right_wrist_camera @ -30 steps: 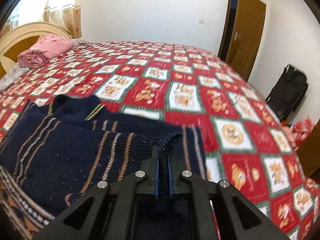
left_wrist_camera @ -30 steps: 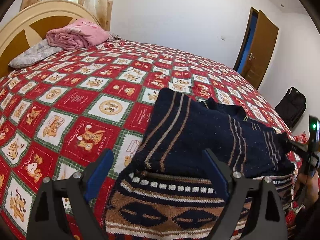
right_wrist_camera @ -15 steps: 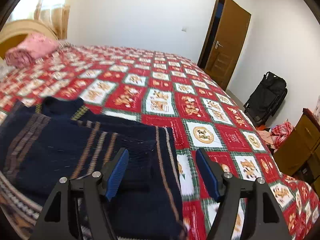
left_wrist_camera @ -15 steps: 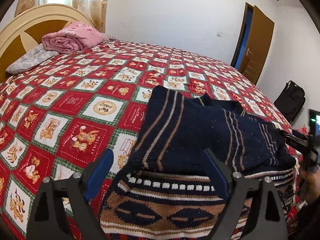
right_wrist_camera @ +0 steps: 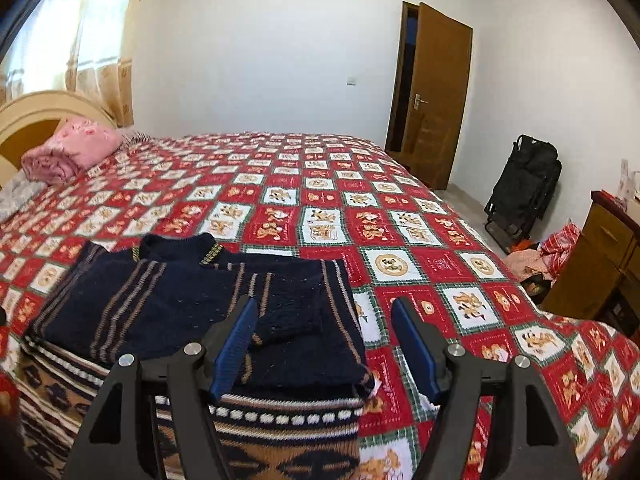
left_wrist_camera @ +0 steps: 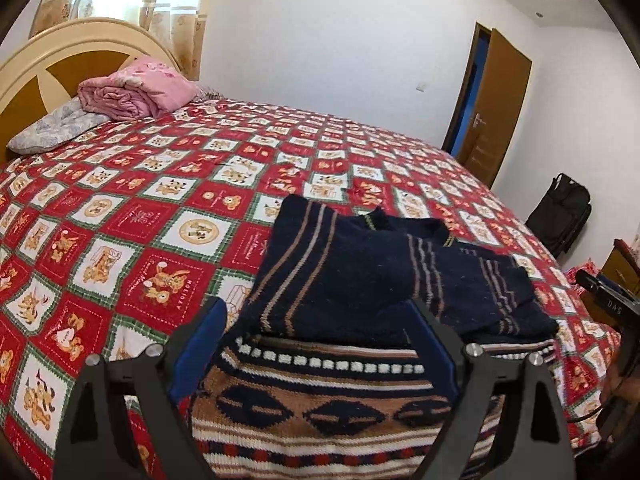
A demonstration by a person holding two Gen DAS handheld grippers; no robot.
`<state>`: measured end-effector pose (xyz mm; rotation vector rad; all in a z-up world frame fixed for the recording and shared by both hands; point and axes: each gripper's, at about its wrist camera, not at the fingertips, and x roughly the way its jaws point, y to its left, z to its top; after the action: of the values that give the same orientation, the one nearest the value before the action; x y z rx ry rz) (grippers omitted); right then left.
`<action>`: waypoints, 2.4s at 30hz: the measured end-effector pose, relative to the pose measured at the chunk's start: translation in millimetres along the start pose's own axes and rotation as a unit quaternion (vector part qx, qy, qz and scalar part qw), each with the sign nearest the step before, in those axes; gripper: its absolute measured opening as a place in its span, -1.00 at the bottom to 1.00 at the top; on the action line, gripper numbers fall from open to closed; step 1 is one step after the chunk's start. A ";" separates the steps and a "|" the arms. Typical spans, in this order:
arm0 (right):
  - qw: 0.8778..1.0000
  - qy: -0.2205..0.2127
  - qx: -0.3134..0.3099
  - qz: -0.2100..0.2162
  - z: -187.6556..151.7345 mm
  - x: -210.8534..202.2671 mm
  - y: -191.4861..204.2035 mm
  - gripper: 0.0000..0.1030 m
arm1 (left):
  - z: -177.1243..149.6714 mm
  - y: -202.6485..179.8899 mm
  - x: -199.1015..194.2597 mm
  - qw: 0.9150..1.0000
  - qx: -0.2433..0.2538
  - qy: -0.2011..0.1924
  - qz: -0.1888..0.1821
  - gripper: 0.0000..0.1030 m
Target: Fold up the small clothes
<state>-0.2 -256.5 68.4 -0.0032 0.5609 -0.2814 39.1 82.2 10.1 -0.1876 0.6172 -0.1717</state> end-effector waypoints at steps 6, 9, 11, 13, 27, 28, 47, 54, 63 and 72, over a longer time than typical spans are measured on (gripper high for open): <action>0.988 -0.042 0.100 0.110 -4.6 -50.8 -24.9 0.37 | -3.6 -10.5 -19.9 1.000 0.007 -0.014 -0.017 0.78; 0.959 -0.094 0.170 0.206 -5.3 -89.6 -56.2 0.37 | -3.9 -14.4 -30.4 0.999 0.009 -0.018 -0.026 0.78; 0.941 -0.134 0.196 0.241 -4.1 -118.0 -74.8 0.37 | -3.7 -13.3 -38.3 0.999 0.005 -0.021 -0.032 0.78; 0.911 -0.177 0.228 0.295 -5.5 -148.5 -96.3 0.37 | -3.3 -10.6 -47.4 0.999 0.002 -0.025 -0.036 0.80; 0.906 -0.125 0.182 0.363 8.9 -250.8 -183.1 0.74 | 12.5 4.9 -88.0 0.998 0.023 -0.047 -0.038 0.91; 0.918 -0.095 0.168 0.345 1.8 -243.5 -177.1 0.74 | 14.2 5.1 -90.0 0.998 0.032 -0.042 -0.042 0.92; 0.815 0.380 0.187 0.396 -206.6 -48.3 -23.2 0.74 | -87.4 39.7 -111.4 0.964 0.159 0.184 -0.107 0.92; 0.806 0.425 0.195 0.364 -221.3 -19.7 6.0 0.74 | -98.8 39.2 -102.9 0.963 0.135 0.199 -0.121 0.92; 0.834 0.413 0.119 0.347 -213.6 -15.0 29.5 -0.64 | -101.5 56.5 -105.5 0.964 0.154 0.193 -0.095 0.92; 0.820 0.366 0.141 0.417 -193.8 -37.4 5.7 -0.64 | -107.1 78.2 -103.7 0.960 0.146 0.212 -0.107 0.92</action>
<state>-130.8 -226.9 -76.8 0.6549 1.2205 0.5362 -99.0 167.1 -35.4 0.0741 0.9881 -0.5192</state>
